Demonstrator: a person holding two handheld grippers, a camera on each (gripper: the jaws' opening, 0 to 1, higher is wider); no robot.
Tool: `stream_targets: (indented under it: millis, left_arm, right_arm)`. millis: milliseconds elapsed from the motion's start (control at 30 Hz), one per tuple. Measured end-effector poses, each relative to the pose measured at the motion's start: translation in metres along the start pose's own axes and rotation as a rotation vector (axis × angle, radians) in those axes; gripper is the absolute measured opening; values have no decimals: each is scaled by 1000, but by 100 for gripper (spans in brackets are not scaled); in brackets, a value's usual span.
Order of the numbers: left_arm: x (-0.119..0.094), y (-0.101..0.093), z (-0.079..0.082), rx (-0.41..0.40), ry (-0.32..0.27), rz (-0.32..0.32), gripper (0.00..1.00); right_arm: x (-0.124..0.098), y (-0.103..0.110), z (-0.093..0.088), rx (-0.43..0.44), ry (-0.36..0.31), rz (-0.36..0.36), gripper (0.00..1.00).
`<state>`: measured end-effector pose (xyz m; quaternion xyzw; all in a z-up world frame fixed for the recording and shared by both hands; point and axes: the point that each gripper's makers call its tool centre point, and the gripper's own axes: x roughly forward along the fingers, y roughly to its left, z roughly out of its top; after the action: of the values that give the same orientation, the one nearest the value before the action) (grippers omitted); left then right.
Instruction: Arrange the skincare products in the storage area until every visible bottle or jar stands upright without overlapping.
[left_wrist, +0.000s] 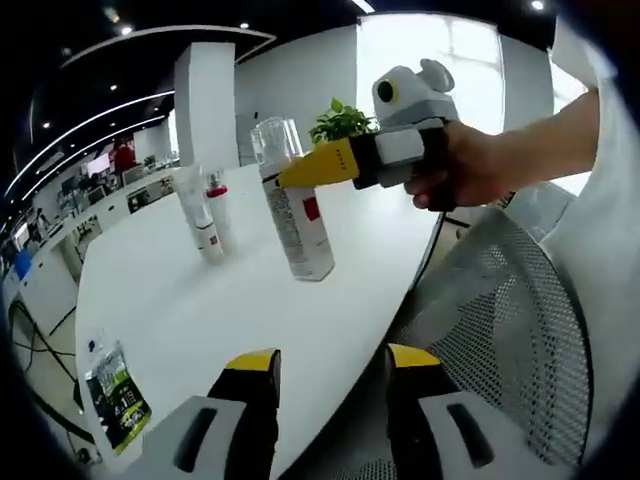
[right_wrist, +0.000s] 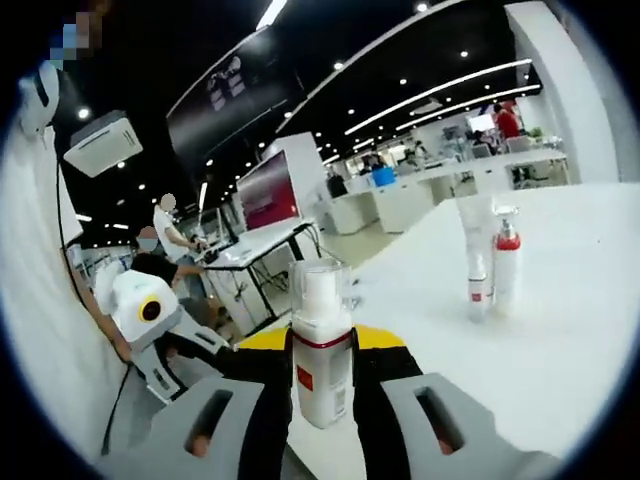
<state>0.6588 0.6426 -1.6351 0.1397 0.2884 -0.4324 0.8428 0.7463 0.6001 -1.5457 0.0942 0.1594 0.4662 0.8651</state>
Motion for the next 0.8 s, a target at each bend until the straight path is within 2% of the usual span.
stream_targets:
  millis: [133, 400, 533, 800]
  left_arm:
    - [1, -1, -1, 22, 6, 4, 41]
    - [2, 4, -4, 1, 19, 16, 40]
    - [6, 7, -13, -11, 66, 23, 40]
    - [6, 10, -14, -25, 71, 32, 38]
  right_arm:
    - [4, -12, -1, -7, 10, -31, 19]
    - [10, -42, 1, -33, 26, -104, 19]
    - [13, -56, 3, -49, 29, -123, 19]
    - [21, -90, 1, -44, 23, -204, 19]
